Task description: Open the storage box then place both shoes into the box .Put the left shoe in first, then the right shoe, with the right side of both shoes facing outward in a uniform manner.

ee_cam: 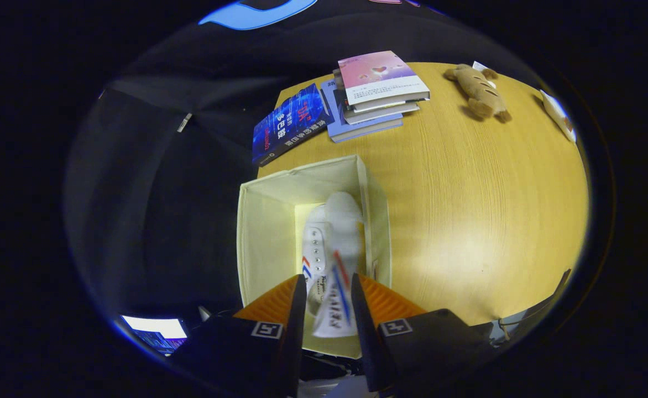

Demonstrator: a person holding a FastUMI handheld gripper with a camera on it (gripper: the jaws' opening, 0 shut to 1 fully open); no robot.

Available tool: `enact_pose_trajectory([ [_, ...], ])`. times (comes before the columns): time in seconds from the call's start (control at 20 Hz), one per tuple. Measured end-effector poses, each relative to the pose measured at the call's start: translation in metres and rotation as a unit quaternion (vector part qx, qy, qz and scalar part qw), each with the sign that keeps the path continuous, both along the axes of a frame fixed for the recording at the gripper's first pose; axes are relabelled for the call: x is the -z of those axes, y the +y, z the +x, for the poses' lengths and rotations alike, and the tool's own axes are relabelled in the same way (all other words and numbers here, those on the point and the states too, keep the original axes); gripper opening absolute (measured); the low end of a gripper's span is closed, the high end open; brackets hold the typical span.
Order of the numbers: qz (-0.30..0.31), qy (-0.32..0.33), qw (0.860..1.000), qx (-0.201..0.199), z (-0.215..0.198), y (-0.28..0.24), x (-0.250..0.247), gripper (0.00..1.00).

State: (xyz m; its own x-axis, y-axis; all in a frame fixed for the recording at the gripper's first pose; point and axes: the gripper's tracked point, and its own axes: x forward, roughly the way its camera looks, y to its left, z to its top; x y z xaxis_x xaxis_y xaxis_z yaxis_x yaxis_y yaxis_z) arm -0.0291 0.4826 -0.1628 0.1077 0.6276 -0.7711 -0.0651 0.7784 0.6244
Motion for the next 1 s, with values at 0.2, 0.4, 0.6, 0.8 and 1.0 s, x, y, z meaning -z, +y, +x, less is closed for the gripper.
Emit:
enact_pose_trajectory([
  [0.2, -0.006, -0.004, 1.0, 0.006, 0.003, -0.015, 0.002, 0.95],
  [0.4, 0.005, -0.007, 1.0, 0.015, 0.002, -0.026, -0.001, 0.97],
  [0.6, 0.005, -0.04, 0.999, 0.028, 0.007, -0.057, -0.005, 0.97],
  [0.8, -0.011, -0.101, 0.992, 0.078, 0.032, -0.116, -0.01, 0.97],
  [1.0, -0.072, -0.172, 0.976, 0.11, 0.051, -0.194, -0.002, 0.97],
])
